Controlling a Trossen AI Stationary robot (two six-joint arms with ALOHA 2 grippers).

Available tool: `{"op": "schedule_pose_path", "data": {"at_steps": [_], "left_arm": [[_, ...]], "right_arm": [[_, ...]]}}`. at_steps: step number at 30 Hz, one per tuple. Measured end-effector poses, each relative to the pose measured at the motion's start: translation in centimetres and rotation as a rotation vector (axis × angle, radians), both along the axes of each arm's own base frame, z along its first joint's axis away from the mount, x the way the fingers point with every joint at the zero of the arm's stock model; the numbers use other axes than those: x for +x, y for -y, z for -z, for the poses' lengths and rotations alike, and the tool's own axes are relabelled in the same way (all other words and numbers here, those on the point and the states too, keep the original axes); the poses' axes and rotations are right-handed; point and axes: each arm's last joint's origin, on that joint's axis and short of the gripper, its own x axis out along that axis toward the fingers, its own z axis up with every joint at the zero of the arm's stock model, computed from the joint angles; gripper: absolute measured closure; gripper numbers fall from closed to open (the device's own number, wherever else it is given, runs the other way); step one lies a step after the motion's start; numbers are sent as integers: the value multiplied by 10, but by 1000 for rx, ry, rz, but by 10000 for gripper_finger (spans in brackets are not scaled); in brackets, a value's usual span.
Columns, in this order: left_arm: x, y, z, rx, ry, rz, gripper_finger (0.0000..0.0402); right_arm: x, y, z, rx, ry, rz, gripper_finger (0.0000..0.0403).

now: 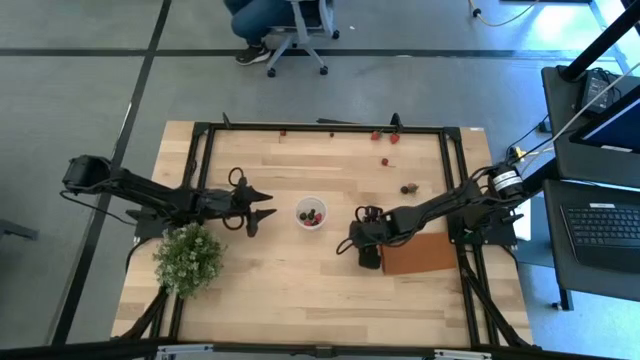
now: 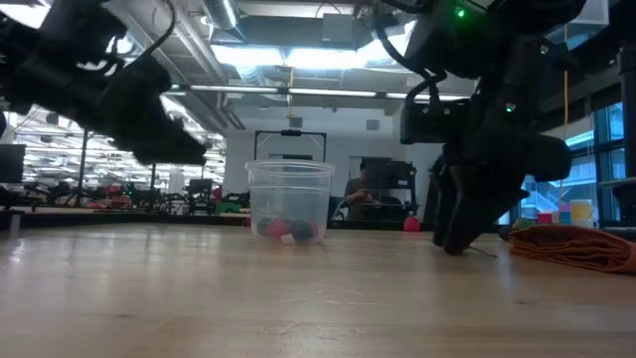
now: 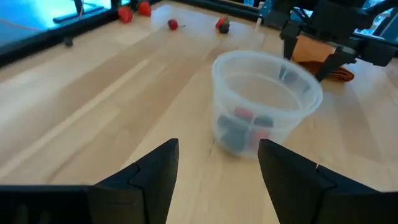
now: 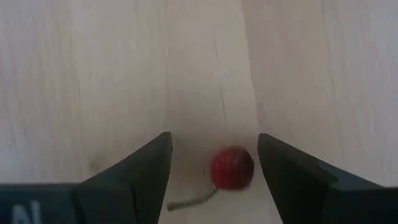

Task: Pick and placing Produce into tupperware
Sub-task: Put the bottom red cherry into the bin

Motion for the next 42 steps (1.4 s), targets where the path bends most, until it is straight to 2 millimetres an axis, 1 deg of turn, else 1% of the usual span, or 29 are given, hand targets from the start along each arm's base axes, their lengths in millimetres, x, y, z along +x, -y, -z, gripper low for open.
{"op": "schedule_pose_path", "data": {"at_steps": [6,9,12,16,25,28,30,32,34,37,40,42], "left_arm": [[-15,-2,15,-2,-4,-32,187],[-16,-3,17,14,-26,-70,187],[-17,-3,18,22,-31,-76,187],[-17,-3,18,23,-31,-76,187],[-17,-3,18,26,-32,-76,187],[-17,-3,18,26,-33,-77,187],[-17,-3,18,26,-33,-77,187],[-17,-3,18,26,-33,-77,187],[-17,-3,18,26,-33,-77,187],[-17,-3,18,26,-33,-77,187],[-17,-3,18,26,-33,-77,187],[-17,-3,18,26,-33,-78,187]], "right_arm": [[-4,1,1,20,-33,78,163],[-4,1,1,29,-38,103,164],[-5,1,1,34,-40,112,176],[-5,2,2,38,-44,118,209],[-5,2,2,35,-36,120,310],[-4,2,1,35,-32,124,336],[0,1,-2,38,-30,118,347],[8,1,-10,39,-9,99,351],[22,3,-27,42,52,81,350],[43,9,-56,28,129,41,346],[64,20,-91,3,245,3,345],[75,28,-113,-18,318,-13,346]]}}
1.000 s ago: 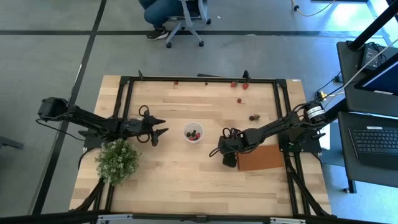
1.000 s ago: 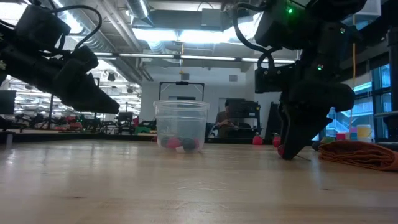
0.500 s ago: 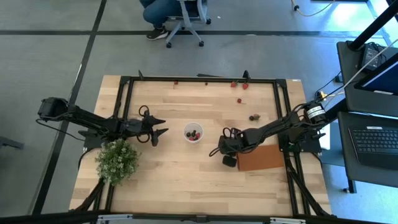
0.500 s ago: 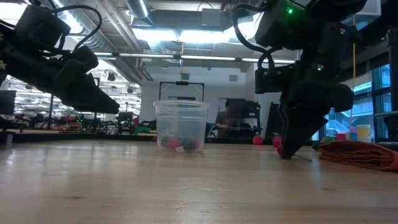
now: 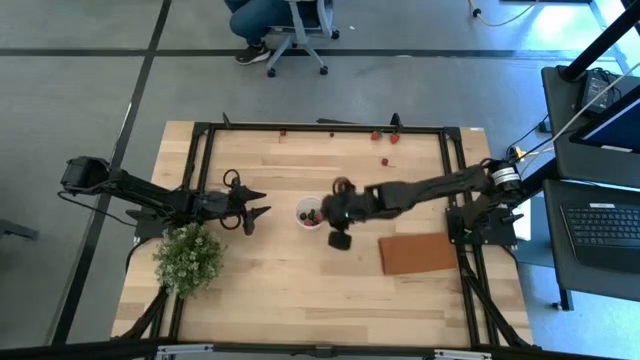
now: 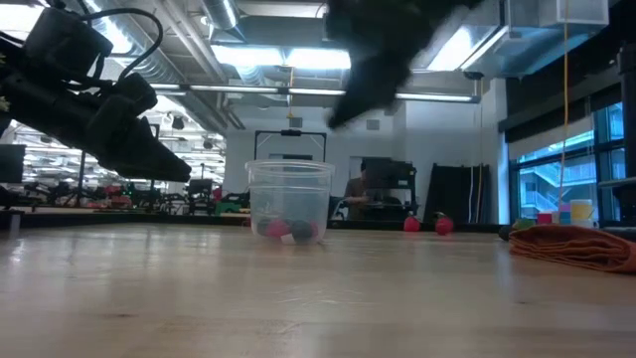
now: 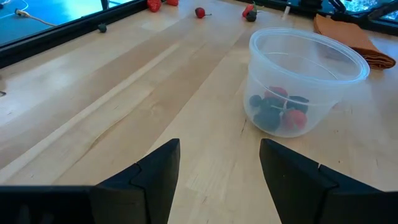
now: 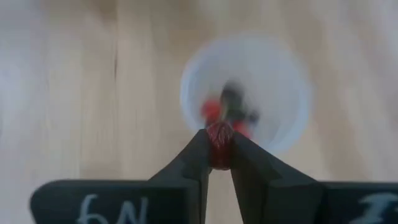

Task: Pick and placing Produce into tupperware
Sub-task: Put the bottom red cherry into the bin

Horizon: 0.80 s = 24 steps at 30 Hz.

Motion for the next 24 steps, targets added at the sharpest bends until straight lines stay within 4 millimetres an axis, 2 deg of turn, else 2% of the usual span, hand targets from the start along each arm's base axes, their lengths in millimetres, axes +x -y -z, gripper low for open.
{"op": "schedule_pose_path", "data": {"at_steps": [4,8,12,18,24], "left_arm": [[0,0,0,0,0,0,187],[0,0,0,-1,0,0,187],[0,0,0,-2,1,-1,187],[0,0,0,-2,0,-1,187],[0,0,0,-2,-1,-1,187]], "right_arm": [[15,19,-30,-31,146,7,345],[21,36,-37,-31,237,54,345],[27,44,-24,-34,217,74,345],[45,39,10,-1,169,29,345],[53,35,42,11,83,10,345]]}}
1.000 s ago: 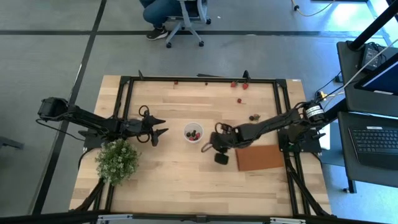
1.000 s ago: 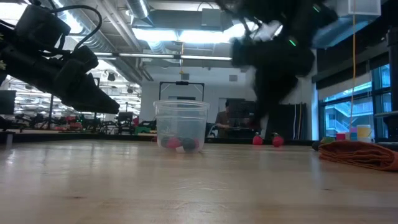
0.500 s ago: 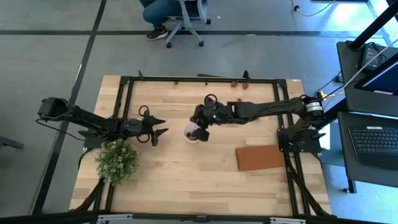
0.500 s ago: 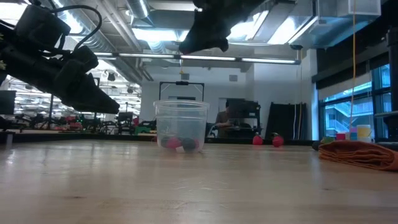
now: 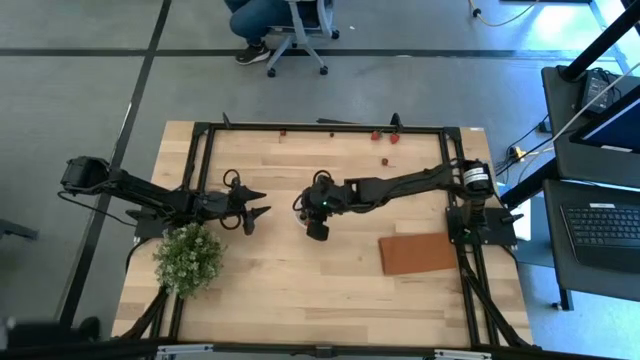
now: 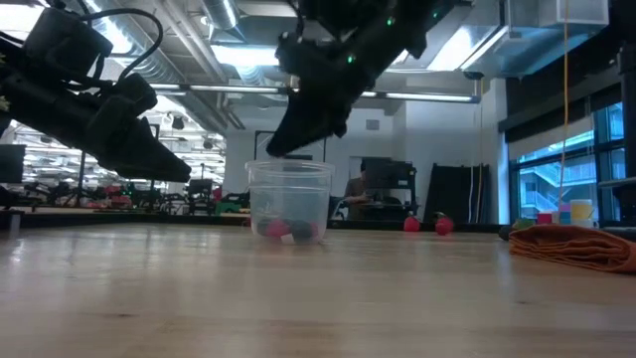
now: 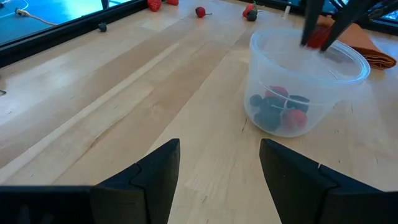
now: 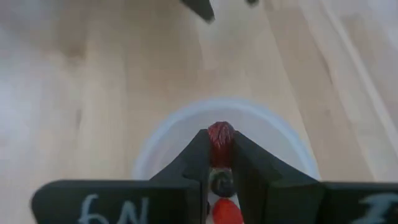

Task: Pick and placing Produce into tupperware
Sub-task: Put the bottom red cherry into the bin, then put the blackberry into the bin

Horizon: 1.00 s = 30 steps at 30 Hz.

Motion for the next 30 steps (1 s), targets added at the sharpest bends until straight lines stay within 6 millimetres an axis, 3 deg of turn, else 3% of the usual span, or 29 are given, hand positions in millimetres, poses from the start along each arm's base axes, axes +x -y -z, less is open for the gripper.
{"op": "schedule_pose_path", "data": {"at_steps": [4,14,25,30], "left_arm": [[0,0,0,-3,2,-1,187],[0,0,0,-3,2,-1,187],[0,0,0,-3,2,-1,187],[0,0,0,-3,1,-1,187]], "right_arm": [[2,1,12,2,-35,6,345],[2,0,14,17,-46,20,341],[1,1,14,20,-53,25,252],[-5,1,-6,19,-77,26,233]]}}
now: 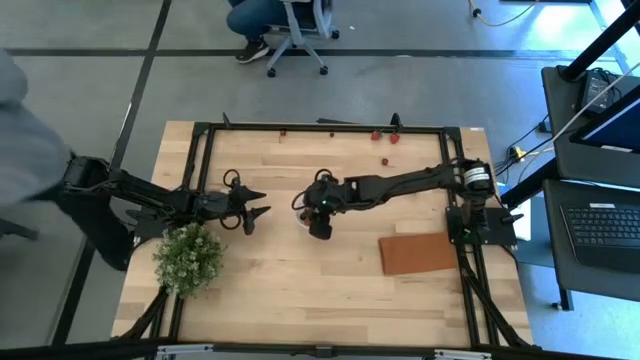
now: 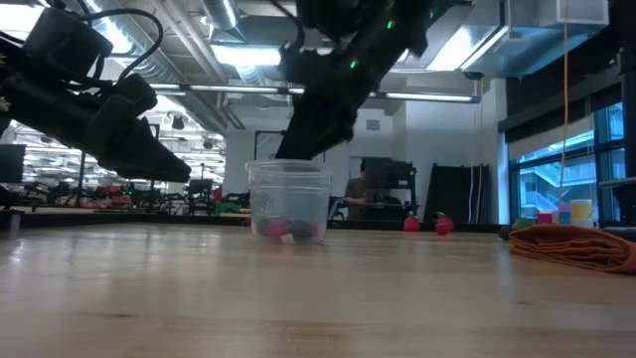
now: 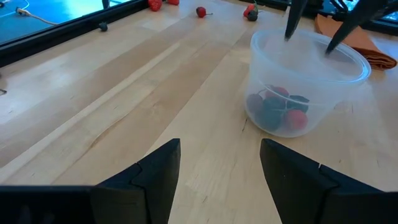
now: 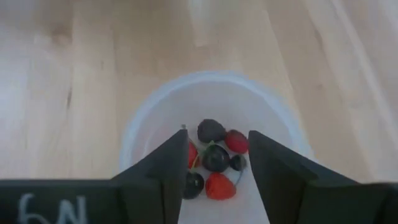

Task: Pick and placing Produce into tupperware
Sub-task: Put the blackberry into the bin

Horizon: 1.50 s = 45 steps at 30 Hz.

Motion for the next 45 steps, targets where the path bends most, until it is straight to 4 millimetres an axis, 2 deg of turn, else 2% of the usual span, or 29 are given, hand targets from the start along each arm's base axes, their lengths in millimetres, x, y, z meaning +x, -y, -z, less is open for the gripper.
{"op": "schedule_pose_path", "data": {"at_steps": [4,11,15,19,23,28,32,37,42,45], "left_arm": [[0,0,0,0,-6,0,187],[0,0,1,-3,-9,5,187],[0,0,1,-3,-11,6,187],[0,0,1,-3,-16,7,187],[-1,0,2,-3,-18,7,187],[-1,0,2,-3,-19,7,187],[-1,0,2,-3,-19,7,187],[-1,0,2,-4,-18,7,187],[-1,0,2,-3,-19,7,187],[-1,0,2,-3,-19,7,187]], "right_arm": [[-18,7,-32,-22,-50,90,232],[-84,38,-71,-25,-288,350,236],[-123,50,-86,-38,-346,549,236],[-162,53,-92,-93,-297,730,236],[-194,54,-83,-27,-259,870,236],[-224,55,-54,90,-237,1027,219],[-228,57,-24,189,-179,1110,194],[-230,57,8,228,-207,1093,175],[-230,57,28,222,-227,1095,172],[-228,58,33,208,-244,1077,172]]}}
